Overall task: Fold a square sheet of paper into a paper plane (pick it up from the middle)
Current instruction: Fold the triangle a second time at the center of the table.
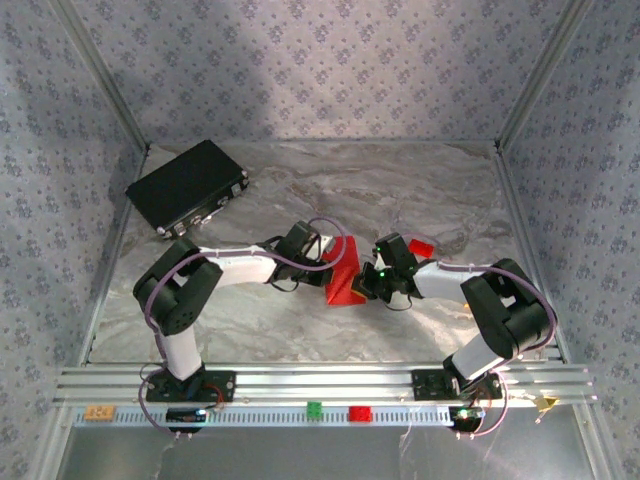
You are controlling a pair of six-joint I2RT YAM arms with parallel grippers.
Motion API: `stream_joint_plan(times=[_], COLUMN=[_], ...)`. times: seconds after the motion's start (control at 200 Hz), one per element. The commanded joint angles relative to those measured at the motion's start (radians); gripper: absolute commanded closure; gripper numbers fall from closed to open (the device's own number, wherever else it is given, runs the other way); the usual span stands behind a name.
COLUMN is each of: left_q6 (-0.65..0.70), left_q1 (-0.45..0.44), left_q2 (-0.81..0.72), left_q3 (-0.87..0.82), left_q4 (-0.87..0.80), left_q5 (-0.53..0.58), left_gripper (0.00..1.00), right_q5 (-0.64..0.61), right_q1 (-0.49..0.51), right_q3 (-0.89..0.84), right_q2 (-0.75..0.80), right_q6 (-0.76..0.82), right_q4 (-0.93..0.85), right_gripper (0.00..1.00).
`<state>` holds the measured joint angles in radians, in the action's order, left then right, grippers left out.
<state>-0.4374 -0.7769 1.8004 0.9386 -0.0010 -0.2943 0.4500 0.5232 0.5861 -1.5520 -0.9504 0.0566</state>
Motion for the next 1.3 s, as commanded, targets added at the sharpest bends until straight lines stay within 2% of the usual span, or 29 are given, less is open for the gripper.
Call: stream_joint_plan(times=[0.0, 1.299], left_q6=[0.008, -0.014], left_q1=[0.006, 0.005], left_q2=[0.019, 0.04], left_q3=[0.012, -0.014], left_q4=[-0.017, 0.002], left_q5=[0.007, -0.003], left_gripper=[1.0, 1.0], right_q5=[-0.036, -0.037], right_q1=[-0.006, -0.006], right_q3=[-0.005, -0.004], right_q2=[-0.026, -0.022], right_q6=[0.015, 0.016], right_q4=[-0.08, -0.081], right_gripper=[0.94, 0.94])
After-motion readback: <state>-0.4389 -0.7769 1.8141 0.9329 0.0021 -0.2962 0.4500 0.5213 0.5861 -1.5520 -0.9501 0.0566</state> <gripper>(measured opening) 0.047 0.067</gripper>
